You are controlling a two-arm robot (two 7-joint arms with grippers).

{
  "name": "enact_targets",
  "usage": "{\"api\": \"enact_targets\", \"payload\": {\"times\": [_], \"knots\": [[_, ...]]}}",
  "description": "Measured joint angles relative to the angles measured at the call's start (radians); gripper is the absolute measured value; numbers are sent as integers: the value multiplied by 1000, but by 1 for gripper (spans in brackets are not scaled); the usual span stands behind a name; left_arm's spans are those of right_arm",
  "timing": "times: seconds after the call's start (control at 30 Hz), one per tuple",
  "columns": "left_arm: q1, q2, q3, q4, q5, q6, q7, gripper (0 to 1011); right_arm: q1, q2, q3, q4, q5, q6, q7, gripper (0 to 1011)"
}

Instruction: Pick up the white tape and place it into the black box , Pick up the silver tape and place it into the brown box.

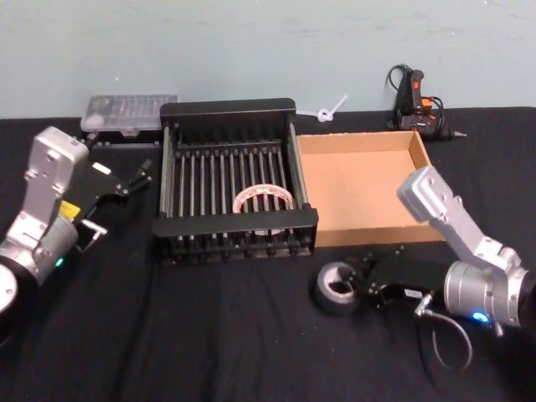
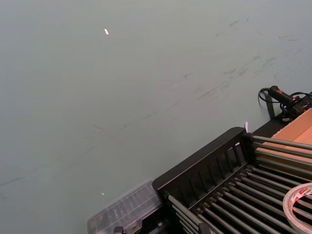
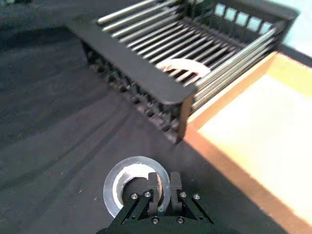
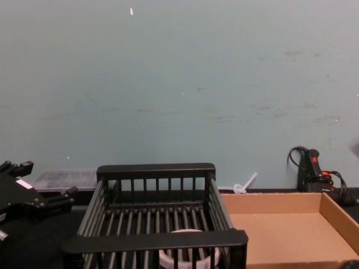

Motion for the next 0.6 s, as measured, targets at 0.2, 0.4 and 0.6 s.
{"api": "enact_targets", "payload": {"times": [0.2,0.4,0.6], "knots": [[0,0,0,0,0,0,0,1001,10,-20,39,2,14,-14,-45,158],[0,0,0,0,0,0,0,1001,33,-51,76,20,17,-26,-94,158],[0,0,0,0,0,0,0,1002,68,-85,96,59,-1,-30,-138,158]]}}
